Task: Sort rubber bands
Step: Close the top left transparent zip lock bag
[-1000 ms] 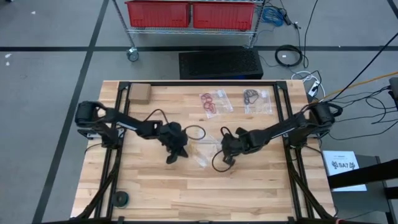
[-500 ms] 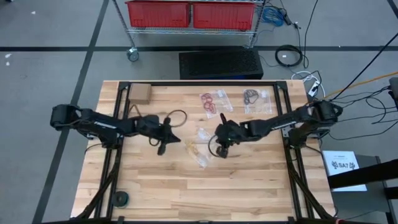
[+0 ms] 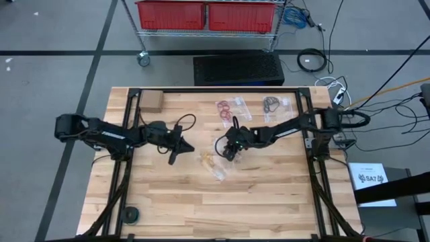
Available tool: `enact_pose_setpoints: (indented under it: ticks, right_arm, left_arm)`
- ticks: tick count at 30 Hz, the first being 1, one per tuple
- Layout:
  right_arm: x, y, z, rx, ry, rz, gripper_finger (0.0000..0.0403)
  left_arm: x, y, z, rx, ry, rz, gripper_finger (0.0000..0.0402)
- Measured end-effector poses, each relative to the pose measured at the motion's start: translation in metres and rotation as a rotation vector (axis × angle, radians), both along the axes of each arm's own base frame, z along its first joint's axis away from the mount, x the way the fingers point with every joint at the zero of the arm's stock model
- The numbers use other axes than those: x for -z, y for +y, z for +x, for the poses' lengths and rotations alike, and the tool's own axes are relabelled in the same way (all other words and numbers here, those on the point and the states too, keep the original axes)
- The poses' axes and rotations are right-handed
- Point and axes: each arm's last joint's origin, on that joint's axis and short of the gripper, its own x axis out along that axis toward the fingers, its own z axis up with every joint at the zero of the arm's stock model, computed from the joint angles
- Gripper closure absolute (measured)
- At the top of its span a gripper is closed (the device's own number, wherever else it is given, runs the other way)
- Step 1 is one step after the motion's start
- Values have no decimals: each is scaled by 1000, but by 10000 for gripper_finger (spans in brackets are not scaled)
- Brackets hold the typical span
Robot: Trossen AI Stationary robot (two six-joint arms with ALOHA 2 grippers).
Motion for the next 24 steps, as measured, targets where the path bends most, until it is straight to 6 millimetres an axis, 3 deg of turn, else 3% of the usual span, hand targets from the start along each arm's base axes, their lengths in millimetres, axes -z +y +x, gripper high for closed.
enact_pose_setpoints:
  ticks: [5,10,14,19,24]
  right_arm:
    - [18,-8,8,24,-19,13,256]
    - [12,-2,7,7,-16,-35,321]
    - [-7,10,4,-50,-47,-110,392]
    - [-37,27,0,-92,-127,-224,396]
    - [-63,45,-6,-150,-211,-279,400]
  left_arm:
    - [-1,0,1,-12,2,-22,347]
    - [0,7,1,-135,13,15,329]
    - [-1,14,0,-182,7,30,338]
    - [-2,20,-1,-200,-12,50,372]
    - [-15,18,2,-99,-140,-13,395]
